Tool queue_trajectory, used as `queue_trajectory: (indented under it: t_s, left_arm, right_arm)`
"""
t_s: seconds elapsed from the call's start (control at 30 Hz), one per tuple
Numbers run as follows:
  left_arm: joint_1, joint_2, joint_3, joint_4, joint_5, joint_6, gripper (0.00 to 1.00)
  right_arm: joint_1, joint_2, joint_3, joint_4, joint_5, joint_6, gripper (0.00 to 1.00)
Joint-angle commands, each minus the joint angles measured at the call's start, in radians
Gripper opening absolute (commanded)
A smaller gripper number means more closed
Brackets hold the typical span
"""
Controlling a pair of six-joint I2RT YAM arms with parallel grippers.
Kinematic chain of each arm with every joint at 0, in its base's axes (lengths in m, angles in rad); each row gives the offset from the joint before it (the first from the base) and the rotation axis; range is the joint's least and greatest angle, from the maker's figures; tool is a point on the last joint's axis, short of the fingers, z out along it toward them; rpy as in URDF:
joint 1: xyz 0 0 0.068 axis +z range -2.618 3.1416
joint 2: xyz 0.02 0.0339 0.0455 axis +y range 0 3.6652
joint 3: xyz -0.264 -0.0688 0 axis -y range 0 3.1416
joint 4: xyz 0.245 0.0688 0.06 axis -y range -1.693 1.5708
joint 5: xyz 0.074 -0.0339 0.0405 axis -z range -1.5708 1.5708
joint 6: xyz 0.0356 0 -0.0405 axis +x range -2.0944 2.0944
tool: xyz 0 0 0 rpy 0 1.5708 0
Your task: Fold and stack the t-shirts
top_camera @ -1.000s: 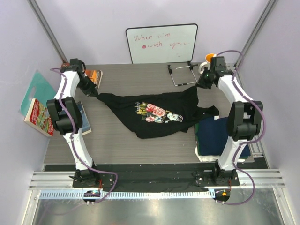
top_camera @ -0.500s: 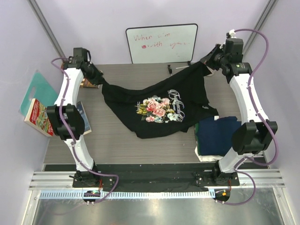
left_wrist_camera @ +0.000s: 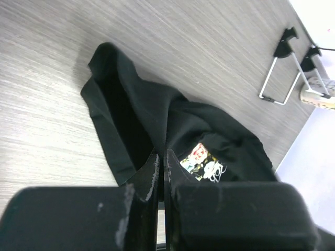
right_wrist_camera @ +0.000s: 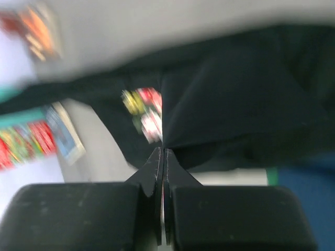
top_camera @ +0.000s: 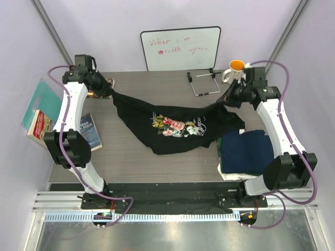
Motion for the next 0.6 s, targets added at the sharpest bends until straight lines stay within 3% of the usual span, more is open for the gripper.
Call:
queue_trajectory:
  t_s: [0.0,0.3,0.37,0.4,0.47,0.57]
  left_arm:
    - [0.007,0.020,0.024,-0.011,-0.011,0.020,0.00]
    - [0.006,0.098,0.144,-0.027,-0.011,0.011,0.00]
    - [0.006,0.103,0.139,-0.030,-0.011,0.012,0.00]
    - [0.004,0.103,0.136,-0.030,-0.013,0.014,0.00]
    - [0.006,0.102,0.127,-0.028,-0.013,0.014,0.00]
    - [0.006,0.100,0.116,-0.024,-0.016,0.014,0.00]
  right_arm:
    - [0.039,0.017,-0.077,-0.251,-0.064,-0.096,0.01]
    - [0.076,-0.004,-0.306,-0.274,-0.059,-0.119,0.02]
    - [0.078,0.011,-0.295,-0.323,-0.058,-0.157,0.19]
    - [0.078,0.013,-0.285,-0.346,-0.041,-0.171,0.33]
    - [0.078,-0.004,-0.237,-0.389,0.031,-0.191,0.33]
    - [0.078,-0.022,-0.147,-0.406,0.135,-0.205,0.46]
